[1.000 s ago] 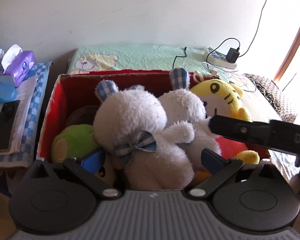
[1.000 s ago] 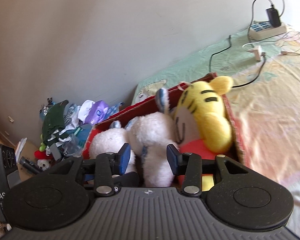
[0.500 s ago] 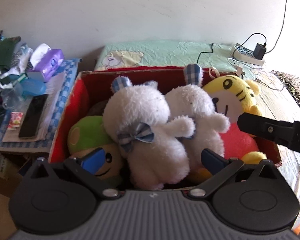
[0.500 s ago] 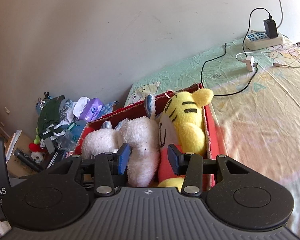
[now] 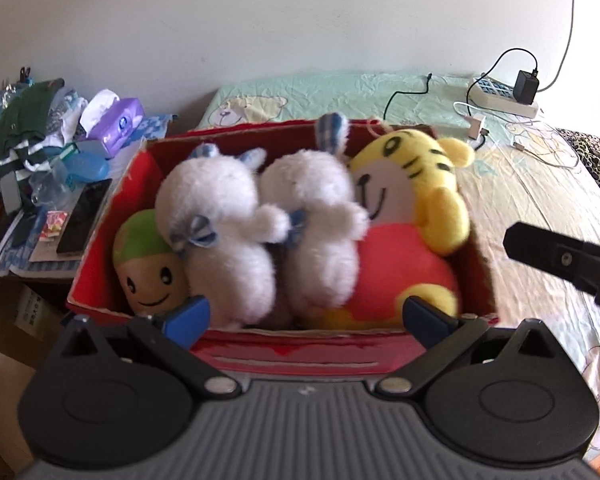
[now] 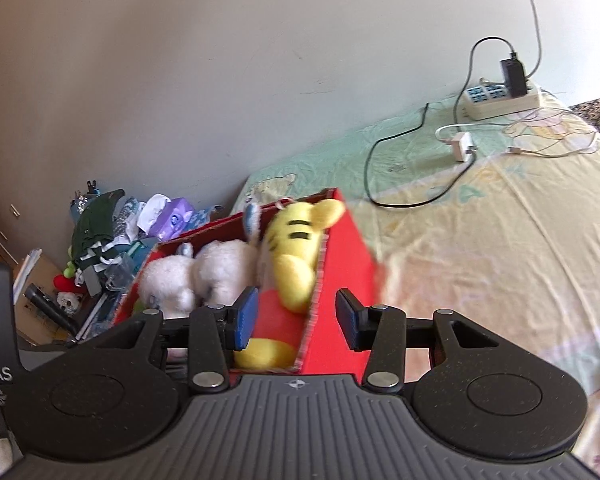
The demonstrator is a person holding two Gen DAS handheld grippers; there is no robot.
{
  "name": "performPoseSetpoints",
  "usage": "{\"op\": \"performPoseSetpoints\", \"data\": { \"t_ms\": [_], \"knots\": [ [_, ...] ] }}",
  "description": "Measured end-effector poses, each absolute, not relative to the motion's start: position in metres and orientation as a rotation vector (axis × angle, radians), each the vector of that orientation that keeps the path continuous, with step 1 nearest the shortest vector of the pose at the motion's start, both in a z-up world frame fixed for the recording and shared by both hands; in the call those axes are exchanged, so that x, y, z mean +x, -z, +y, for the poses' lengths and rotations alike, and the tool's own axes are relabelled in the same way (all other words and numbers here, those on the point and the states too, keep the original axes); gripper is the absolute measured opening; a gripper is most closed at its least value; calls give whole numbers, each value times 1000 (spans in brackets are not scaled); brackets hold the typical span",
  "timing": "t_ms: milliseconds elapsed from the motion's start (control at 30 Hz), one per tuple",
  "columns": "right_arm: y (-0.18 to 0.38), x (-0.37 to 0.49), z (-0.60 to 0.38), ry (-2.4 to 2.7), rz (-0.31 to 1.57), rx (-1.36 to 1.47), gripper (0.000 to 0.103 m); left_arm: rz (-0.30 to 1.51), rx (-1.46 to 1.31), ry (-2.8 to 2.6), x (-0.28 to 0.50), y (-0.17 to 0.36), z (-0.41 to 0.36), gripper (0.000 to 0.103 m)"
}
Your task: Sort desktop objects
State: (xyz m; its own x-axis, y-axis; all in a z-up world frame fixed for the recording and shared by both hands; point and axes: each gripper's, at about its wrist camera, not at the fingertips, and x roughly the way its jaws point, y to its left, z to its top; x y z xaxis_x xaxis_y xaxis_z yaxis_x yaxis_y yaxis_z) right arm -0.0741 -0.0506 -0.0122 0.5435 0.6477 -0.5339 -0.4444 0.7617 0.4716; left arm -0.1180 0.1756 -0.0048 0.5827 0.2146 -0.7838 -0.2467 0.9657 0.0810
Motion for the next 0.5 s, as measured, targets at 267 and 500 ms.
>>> {"op": "performPoseSetpoints", "data": {
  "t_ms": [267,500],
  "knots": [
    [14,-76,-71,-662,767,272,49,900,-31,-282,-125,2,143,102],
    [7,-77,-58,-699,760,217,49,905,-45,-338,-131,-2,146,102]
  ]
}}
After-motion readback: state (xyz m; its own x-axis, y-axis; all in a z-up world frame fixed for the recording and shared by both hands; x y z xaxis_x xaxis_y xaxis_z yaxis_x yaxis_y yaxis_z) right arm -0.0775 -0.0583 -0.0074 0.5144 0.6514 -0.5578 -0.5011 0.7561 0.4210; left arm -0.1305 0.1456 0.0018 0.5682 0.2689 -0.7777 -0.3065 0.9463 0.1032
